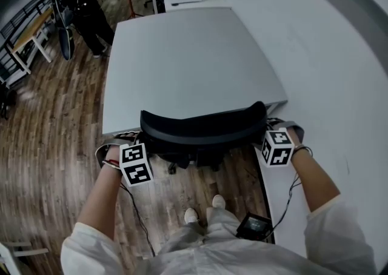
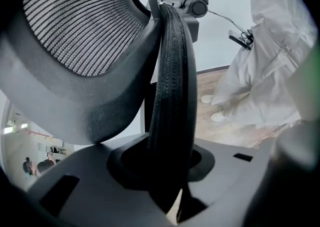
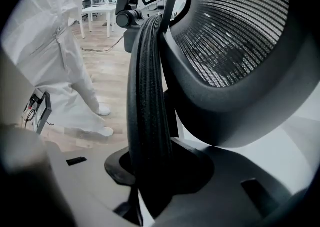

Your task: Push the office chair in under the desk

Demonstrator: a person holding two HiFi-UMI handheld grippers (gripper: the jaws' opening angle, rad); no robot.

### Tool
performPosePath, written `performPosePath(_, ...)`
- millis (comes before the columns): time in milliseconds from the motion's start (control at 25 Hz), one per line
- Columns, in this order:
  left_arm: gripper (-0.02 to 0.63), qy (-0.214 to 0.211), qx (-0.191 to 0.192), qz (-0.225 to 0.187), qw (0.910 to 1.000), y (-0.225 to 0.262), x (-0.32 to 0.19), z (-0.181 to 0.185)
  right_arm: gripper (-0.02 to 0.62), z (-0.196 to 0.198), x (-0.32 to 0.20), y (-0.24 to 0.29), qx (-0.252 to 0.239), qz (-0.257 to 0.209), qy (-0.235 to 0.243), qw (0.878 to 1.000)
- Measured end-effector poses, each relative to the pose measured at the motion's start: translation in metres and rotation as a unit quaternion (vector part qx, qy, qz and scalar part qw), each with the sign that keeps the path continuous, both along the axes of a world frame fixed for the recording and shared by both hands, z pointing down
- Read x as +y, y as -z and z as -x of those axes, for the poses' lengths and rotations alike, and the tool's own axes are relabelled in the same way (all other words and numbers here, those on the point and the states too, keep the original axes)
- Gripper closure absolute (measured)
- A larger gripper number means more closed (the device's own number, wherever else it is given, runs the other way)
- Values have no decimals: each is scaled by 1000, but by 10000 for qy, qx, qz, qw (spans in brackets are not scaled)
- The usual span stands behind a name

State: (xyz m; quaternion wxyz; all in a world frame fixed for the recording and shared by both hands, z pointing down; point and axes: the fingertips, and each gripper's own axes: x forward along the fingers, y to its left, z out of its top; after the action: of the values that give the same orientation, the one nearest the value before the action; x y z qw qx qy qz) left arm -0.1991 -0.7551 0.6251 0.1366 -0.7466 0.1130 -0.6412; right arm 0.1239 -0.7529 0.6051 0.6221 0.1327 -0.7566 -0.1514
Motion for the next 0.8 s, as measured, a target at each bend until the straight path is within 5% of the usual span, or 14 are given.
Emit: performPosePath(800,494,64,11,-41,10000,-5,-39,1,465,1,-40,-7,6,67,71,10000)
